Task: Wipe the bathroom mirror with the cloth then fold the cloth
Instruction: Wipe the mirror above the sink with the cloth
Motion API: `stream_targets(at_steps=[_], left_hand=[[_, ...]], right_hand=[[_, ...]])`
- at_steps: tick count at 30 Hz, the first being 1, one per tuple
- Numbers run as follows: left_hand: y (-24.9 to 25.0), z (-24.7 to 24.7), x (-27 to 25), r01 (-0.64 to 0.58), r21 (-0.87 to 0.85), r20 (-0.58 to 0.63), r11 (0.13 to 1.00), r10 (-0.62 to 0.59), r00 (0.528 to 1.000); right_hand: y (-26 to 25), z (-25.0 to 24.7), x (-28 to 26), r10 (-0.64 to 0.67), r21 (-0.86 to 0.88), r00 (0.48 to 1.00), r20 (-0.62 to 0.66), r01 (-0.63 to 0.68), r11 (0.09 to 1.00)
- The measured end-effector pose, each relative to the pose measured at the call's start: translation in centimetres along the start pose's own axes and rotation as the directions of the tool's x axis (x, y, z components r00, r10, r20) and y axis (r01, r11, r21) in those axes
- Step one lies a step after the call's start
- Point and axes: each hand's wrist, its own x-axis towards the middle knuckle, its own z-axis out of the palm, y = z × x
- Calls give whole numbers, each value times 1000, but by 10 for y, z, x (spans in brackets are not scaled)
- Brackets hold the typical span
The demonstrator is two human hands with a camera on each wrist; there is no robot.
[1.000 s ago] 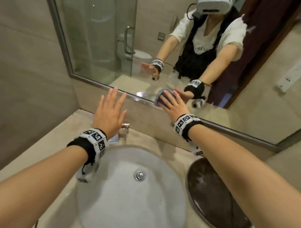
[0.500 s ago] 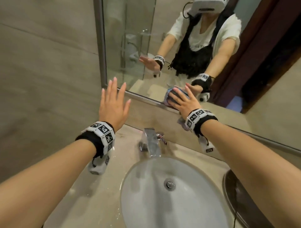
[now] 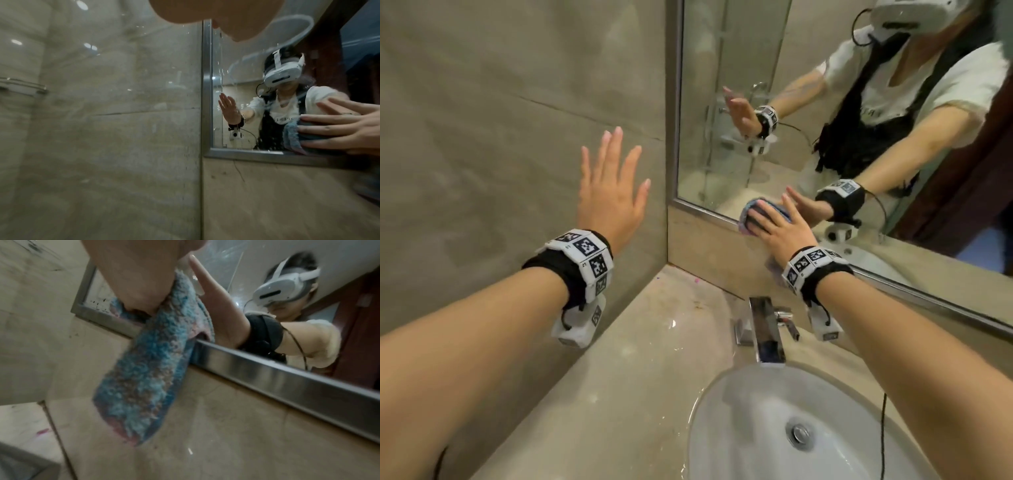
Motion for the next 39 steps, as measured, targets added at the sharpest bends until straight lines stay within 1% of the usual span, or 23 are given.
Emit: stream_targets(at_steps=[1, 2, 4, 6, 8, 9, 10, 12, 13, 15, 19, 21, 23, 25, 27, 29, 33, 34, 37, 38, 39], left_hand=[[-1, -4, 11, -22, 12, -8, 1000, 22, 1000], [0, -8, 22, -41, 23, -10, 999, 42, 999], [2, -14, 43, -57, 36, -19, 998, 57, 998], [3, -21, 65, -55, 30, -38, 998, 56, 998], [4, -31, 89, -64, 18, -66, 998, 65, 996], [3, -37, 101, -77, 17, -79, 997, 78, 994], [2, -44, 113, -90, 20, -91, 996, 92, 992], [-1, -59, 136, -104, 26, -110, 994, 107, 988], [-2, -65, 147, -106, 33, -117, 994, 109, 987], [-4, -79, 166, -113, 61, -128, 992, 120, 984], [1, -115, 206, -131, 73, -185, 989, 142, 972], [3, -138, 228, -126, 107, -232, 986, 148, 961], [6, -163, 250, -110, 117, -273, 987, 138, 952], [10, -184, 268, -90, 91, -283, 992, 112, 952], [14, -194, 279, -59, 41, -283, 997, 68, 957], [15, -192, 282, -40, 13, -284, 999, 42, 958], [17, -182, 282, -20, -16, -356, 1000, 13, 934], [18, -181, 282, -17, -31, -370, 999, 5, 929], [18, -180, 282, -23, -83, -390, 996, -12, 921], [18, -179, 282, -31, -95, -396, 995, -9, 918], [18, -180, 282, -39, -107, -402, 994, -8, 916]], right_hand=[[7, 2, -1, 6, -4, 999, -35, -6, 1000], [16, -2, -6, 42, 9, 997, -68, -41, 999], [34, -16, -19, 154, 43, 985, -81, -151, 988], [52, -37, -36, 294, 58, 954, -60, -291, 955], [71, -65, -50, 447, 96, 894, -39, -442, 892], [79, -78, -54, 508, 124, 859, -70, -498, 859], [86, -92, -55, 577, 150, 810, -103, -561, 814], [94, -122, -53, 681, 153, 724, -115, -664, 732], [99, -135, -50, 712, 150, 692, -122, -696, 702], [113, -166, -40, 761, 179, 641, -101, -740, 648], [148, -238, -21, 868, 348, 496, -27, -809, 474], [164, -268, -11, 899, 441, 435, -55, -797, 412], [180, -294, -2, 915, 494, 388, -108, -778, 388], [197, -315, 3, 922, 522, 363, -135, -765, 377], [216, -335, 7, 927, 530, 333, -172, -762, 372], [231, -353, 10, 932, 528, 307, -192, -768, 362], [251, -377, 18, 940, 541, 271, -208, -768, 342], [254, -380, 21, 938, 541, 268, -219, -767, 345], [258, -389, 37, 920, 529, 280, -274, -755, 387], [259, -393, 43, 910, 518, 290, -295, -752, 407], [259, -396, 48, 898, 498, 313, -310, -751, 434]])
